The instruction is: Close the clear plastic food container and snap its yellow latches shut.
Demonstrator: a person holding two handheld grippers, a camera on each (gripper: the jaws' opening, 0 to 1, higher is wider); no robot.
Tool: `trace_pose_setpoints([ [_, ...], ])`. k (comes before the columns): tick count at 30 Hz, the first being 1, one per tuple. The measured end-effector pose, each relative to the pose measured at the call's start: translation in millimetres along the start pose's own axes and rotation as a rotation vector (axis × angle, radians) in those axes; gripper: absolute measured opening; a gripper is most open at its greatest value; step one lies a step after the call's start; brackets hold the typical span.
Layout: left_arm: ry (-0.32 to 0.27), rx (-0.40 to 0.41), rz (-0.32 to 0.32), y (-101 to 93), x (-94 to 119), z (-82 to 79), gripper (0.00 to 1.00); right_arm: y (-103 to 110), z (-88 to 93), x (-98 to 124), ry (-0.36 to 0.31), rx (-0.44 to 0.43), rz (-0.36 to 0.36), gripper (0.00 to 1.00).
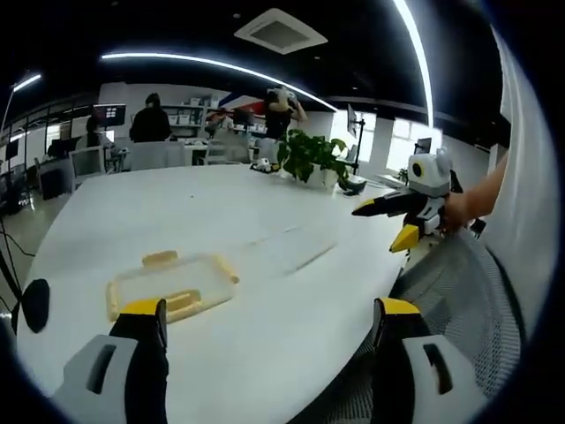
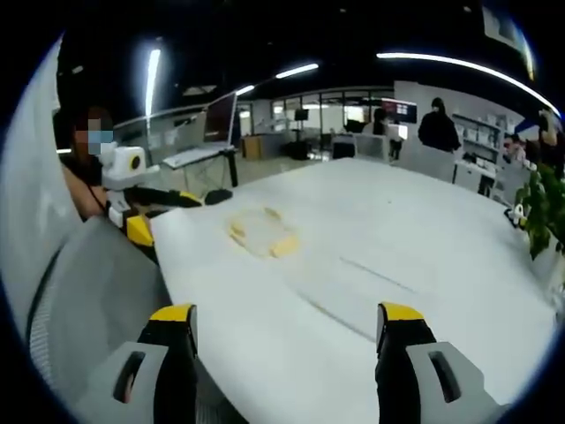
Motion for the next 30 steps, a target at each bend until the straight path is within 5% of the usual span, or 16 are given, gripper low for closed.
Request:
trace_pose_setpoints([
  [12, 0.004, 0.003, -0.009, 8.2, 4.7, -1.4, 0.96, 3.6, -3.1, -9.6, 0.024, 0.039, -0.024, 0.82],
  [30, 0.085, -0.028, 0.0, 29.4, 1.7, 8.7, 0.93, 9.6, -13.3, -36.5, 0.04, 0.064, -0.072, 0.78],
])
Point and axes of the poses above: the point that each gripper's makers call its tool centre point, and the gripper's own axes: x roughly backward along the fingers, y roughly to its left, z roughly out of its underside, the point moved 1 cm from there along x, roughly backward along the fingers, and after that the axes turned 11 degrees about x, right-handed, at the moved point
